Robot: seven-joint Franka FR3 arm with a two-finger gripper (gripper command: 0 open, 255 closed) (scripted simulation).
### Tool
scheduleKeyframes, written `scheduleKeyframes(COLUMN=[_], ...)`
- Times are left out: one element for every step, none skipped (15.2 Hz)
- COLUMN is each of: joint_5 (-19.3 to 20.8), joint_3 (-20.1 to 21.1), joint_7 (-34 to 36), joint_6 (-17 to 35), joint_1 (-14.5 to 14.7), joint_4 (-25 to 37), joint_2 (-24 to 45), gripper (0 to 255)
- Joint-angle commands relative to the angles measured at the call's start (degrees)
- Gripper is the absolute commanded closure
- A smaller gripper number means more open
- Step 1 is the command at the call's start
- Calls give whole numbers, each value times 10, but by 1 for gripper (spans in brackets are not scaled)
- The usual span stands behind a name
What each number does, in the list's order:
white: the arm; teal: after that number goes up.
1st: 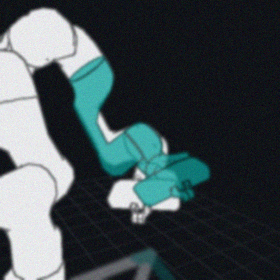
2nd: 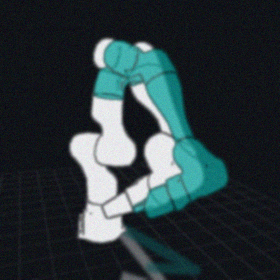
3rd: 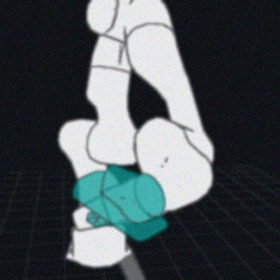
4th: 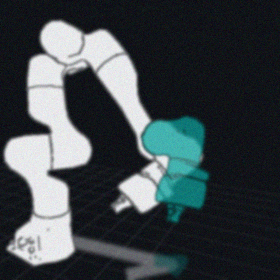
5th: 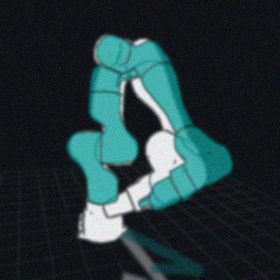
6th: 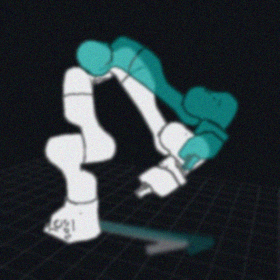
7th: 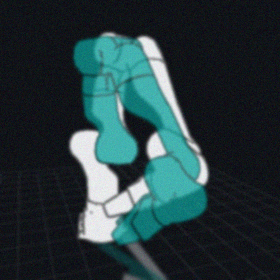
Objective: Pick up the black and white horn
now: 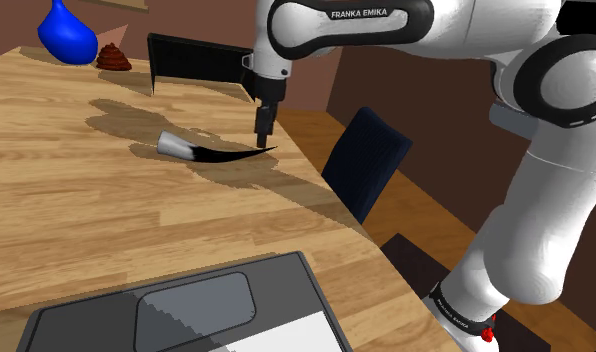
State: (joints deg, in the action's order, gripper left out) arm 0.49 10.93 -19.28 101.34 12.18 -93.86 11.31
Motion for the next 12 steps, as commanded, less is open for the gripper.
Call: scheduleKeyframes(joint_5=[11, 16, 23, 29, 35, 42, 46, 45, 45, 46, 46, 46], joint_3=[9, 13, 17, 20, 24, 27, 28, 28, 28, 28, 27, 27], joint_7=[-11, -17, -24, -30, -36, -43, -47, -47, -47, -47, -47, -46], joint_6=[-1, -5, -10, -15, -21, -28, -33, -25, -17, -9, -2, 6], joint_1=[12, 19, 25, 32, 40, 48, 53, 52, 52, 51, 51, 51], joint_4=[42, 68, 95, 123, 152, 182, 200, 192, 184, 176, 169, 162], joint_2=[38, 59, 80, 101, 123, 145, 157, 157, 157, 157, 157, 157], gripper=[0, 0, 0, 0, 0, 0, 0, 0, 0, 0, 0, 0])
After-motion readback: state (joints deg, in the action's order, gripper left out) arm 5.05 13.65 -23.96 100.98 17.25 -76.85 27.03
